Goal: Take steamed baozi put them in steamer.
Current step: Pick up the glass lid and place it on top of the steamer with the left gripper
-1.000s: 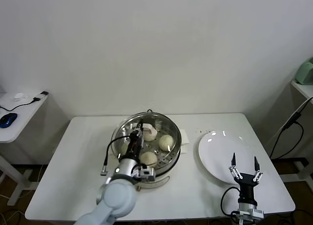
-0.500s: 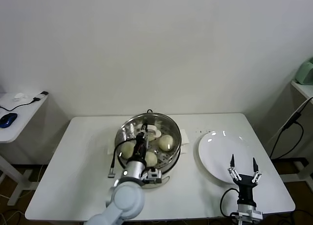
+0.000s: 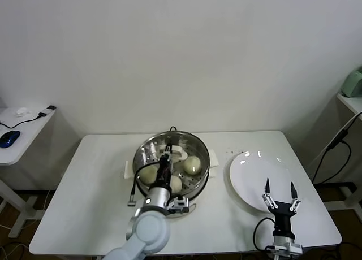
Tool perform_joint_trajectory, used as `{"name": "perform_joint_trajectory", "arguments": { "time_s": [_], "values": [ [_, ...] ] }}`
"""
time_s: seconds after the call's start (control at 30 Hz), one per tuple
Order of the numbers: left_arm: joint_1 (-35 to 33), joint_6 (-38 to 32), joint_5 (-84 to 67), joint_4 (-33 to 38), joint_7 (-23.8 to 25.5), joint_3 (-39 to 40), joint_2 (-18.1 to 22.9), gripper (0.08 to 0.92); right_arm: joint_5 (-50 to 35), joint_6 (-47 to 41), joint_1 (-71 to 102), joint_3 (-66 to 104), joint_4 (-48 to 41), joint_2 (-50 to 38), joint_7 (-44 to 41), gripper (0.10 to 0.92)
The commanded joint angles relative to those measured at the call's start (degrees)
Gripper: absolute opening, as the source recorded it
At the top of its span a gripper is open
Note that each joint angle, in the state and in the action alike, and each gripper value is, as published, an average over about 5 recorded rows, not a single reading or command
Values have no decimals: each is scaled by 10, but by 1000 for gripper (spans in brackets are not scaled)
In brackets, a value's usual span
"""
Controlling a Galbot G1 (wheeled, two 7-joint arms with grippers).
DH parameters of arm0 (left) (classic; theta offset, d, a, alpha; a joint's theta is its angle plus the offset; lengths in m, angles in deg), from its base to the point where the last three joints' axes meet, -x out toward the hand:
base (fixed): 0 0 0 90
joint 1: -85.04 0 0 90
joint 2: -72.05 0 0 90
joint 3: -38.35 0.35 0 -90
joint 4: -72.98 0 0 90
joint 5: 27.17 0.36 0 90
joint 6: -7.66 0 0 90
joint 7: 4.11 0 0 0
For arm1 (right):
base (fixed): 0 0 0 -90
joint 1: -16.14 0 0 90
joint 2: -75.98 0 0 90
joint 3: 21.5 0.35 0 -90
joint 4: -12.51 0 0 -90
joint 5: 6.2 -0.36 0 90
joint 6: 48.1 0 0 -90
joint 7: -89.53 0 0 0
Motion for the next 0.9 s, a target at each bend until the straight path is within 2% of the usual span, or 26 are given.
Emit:
{"name": "perform_joint_trajectory", "arguments": {
  "time_s": [0.03,0.4,0.7,0.8,0.9],
  "values": [
    [1,0,4,-13,-3,3,2,141,1,0,-1,-1,1,0,1,823],
    [-2,-4,8,-21,-7,-2,4,141,2,0,-1,-2,1,0,2,823],
    [-6,-3,12,-22,13,-1,5,141,2,0,0,-2,2,0,2,823],
    [-6,-1,10,-20,17,-1,5,177,2,0,2,-2,4,0,1,823],
    [-11,1,8,-11,20,-1,4,258,2,-2,2,-2,5,0,1,823]
  ]
}}
